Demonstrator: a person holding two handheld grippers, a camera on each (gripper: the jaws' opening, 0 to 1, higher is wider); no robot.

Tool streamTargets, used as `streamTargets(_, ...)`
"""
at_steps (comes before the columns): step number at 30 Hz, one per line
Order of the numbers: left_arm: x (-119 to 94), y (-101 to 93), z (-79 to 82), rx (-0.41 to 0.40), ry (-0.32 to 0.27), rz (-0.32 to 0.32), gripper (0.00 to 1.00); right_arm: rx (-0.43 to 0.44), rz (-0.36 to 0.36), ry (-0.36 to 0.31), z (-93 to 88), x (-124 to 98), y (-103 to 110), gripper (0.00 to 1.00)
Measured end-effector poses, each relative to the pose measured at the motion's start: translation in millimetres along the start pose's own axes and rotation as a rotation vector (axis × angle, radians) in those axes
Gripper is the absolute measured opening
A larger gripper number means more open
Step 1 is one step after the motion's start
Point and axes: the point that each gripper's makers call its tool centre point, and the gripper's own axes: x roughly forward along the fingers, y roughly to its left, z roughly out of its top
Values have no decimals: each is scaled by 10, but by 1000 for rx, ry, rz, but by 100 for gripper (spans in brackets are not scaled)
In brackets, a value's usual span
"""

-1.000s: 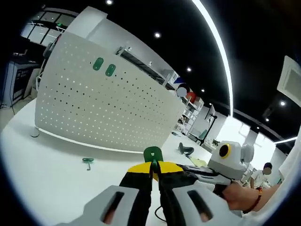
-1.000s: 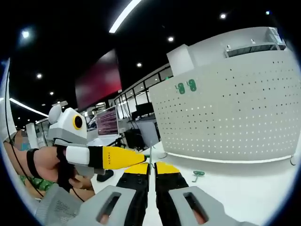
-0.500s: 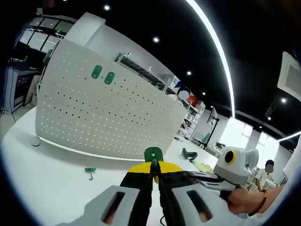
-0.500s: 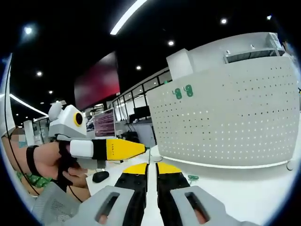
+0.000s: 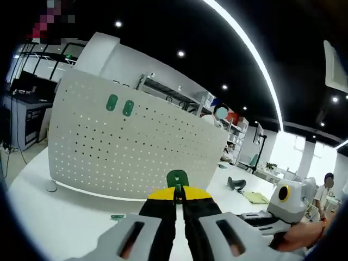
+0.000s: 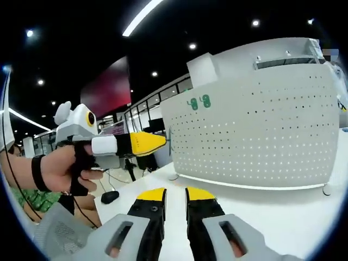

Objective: Insert the hook assembly into the mounting plate slot until the hook locks in place.

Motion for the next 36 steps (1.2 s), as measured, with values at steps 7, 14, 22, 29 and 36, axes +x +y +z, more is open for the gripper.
streamTargets(7, 131, 15, 31, 23, -26, 66, 3, 4, 12, 27, -49, -141, -100, 19)
streamTargets(14, 313, 45, 191, 116, -75, 149, 3, 29, 15, 53, -145, -266, -242, 20)
streamTargets(22, 501, 87, 353, 168, -107, 212, 3, 41, 10, 54, -200, -330, -340, 19)
streamTargets(29, 606, 165, 492, 217, -150, 266, 3, 62, 22, 44, -211, -306, -326, 19)
streamTargets(36, 728, 221, 676, 258, -186, 294, 3, 68, 34, 41, -221, -284, -322, 19)
